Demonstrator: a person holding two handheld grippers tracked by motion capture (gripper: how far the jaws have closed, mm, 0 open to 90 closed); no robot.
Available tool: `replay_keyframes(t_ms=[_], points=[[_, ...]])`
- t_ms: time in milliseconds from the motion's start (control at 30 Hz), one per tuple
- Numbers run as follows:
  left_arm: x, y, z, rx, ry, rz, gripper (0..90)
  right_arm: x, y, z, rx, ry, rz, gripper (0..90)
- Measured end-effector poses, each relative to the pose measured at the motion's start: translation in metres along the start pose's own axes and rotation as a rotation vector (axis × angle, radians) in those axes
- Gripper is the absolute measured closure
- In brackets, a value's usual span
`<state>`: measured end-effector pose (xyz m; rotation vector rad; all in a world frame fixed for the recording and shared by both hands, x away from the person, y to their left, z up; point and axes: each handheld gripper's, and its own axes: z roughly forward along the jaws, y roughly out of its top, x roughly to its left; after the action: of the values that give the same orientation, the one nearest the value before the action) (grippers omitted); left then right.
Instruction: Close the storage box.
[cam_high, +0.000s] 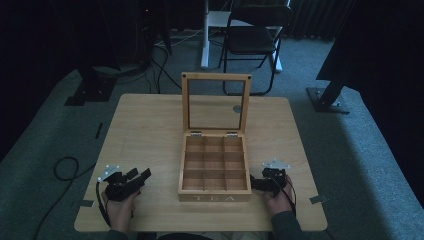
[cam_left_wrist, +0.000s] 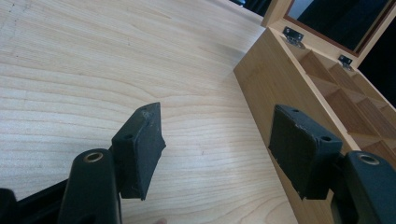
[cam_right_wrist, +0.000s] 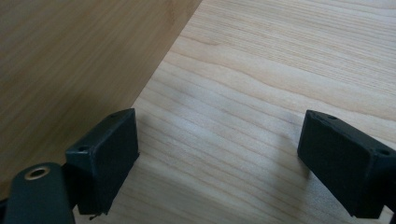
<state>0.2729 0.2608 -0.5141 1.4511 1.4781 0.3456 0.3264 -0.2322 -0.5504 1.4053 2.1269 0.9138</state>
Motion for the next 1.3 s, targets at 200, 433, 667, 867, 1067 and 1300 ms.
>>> replay_keyframes(t_ms=[200,433,667,867,1067,1300], points=[[0.000,0.000,0.000,-0.002,0.015,0.004,35.2,0.000,0.001,0.000,0.001,0.020,-0.018,12.0],[-0.006,0.005,-0.002,0.004,0.022,0.034,35.3,0.001,0.000,0.000,0.000,0.030,-0.029,12.2],[-0.011,0.018,-0.004,-0.011,0.002,0.044,35.3,0.001,0.000,0.000,0.000,0.034,-0.034,12.2],[-0.020,0.037,-0.003,-0.026,-0.013,0.096,35.3,0.001,0.000,0.000,-0.001,0.034,-0.034,12.2],[-0.025,0.047,0.004,-0.026,-0.012,0.129,35.3,0.001,0.000,0.000,-0.001,0.034,-0.034,12.2],[-0.030,0.060,0.012,-0.034,-0.015,0.147,35.3,0.001,0.000,0.000,-0.001,0.033,-0.034,12.2]])
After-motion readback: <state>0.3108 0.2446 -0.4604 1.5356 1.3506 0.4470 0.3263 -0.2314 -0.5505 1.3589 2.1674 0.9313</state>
